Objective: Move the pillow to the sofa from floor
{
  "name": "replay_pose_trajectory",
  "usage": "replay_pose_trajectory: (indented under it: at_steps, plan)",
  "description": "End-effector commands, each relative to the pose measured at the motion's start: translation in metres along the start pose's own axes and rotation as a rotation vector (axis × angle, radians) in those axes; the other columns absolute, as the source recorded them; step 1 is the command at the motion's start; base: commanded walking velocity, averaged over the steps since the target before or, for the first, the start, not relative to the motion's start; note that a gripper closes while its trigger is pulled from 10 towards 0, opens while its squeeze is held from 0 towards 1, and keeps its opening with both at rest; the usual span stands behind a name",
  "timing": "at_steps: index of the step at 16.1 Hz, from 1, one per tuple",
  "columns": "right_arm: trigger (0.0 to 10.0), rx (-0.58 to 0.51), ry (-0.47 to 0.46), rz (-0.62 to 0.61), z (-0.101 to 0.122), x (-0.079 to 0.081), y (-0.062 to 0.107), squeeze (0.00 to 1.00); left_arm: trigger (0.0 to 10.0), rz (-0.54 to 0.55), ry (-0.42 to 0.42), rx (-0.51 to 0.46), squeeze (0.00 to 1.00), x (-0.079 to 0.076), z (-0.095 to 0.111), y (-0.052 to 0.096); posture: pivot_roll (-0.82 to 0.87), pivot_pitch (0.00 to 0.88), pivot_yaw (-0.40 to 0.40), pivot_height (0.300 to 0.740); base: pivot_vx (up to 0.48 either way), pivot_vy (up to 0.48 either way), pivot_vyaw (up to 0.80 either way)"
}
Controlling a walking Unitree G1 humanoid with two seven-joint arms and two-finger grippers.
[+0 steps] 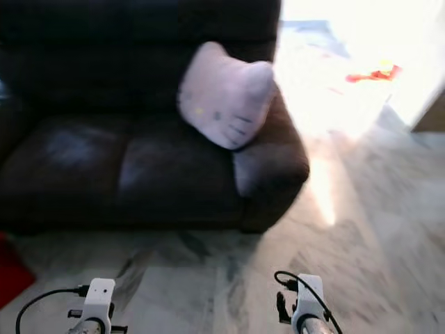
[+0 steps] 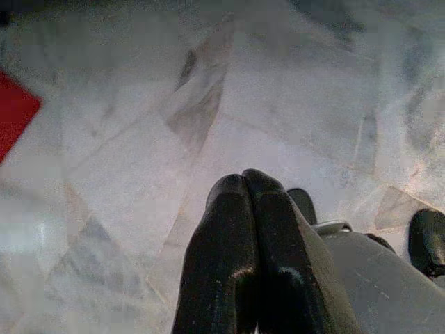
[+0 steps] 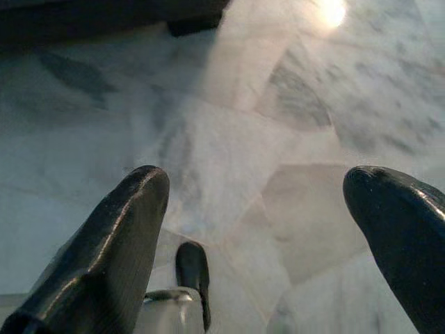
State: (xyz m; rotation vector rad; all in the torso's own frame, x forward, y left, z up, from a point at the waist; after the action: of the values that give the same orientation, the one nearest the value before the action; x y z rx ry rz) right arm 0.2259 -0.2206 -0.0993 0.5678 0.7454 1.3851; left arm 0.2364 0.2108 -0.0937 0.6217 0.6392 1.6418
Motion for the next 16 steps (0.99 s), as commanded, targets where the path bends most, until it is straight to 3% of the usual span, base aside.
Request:
replay_pose_trajectory:
  at_steps: [1,10,16]
  plan:
    - [10.0,0.026,0.004,0.005,-0.0075,0.0005,0.0013,0.0,10.0,-0.009,-0.009,0.02,0.0,-0.0016,-0.0038,0.0003,0.05,0.074,-0.014,0.74,0.0,0.0,-0.8]
    - [10.0,0.029,0.011,0.013,-0.0076,0.0055,0.001,0.0,10.0,0.004,0.015,0.009,0.0,0.0001,-0.0018,0.0001,0.04,0.104,-0.02,0.74,0.0,0.0,-0.8]
    - [10.0,0.018,0.011,0.012,-0.0057,0.0051,0.0008,0.0,10.0,-0.004,0.005,0.008,0.0,-0.0031,-0.0007,-0.0003,0.04,0.106,-0.021,0.74,0.0,0.0,-0.07]
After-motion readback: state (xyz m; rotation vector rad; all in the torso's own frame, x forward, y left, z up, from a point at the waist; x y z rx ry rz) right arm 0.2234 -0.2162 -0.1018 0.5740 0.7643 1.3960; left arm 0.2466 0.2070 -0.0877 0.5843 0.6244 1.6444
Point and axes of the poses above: a point about 5 cm out from each wrist's last joint towards the gripper, its own y axis pointing back from the gripper into the wrist, its own z axis along the axis of the wrist's last joint, x = y × z, the point moved 4 cm from there along -y, pointing out of the wrist towards the gripper, and after that the axes turned 10 degrees about y, right-handed, at the moved point
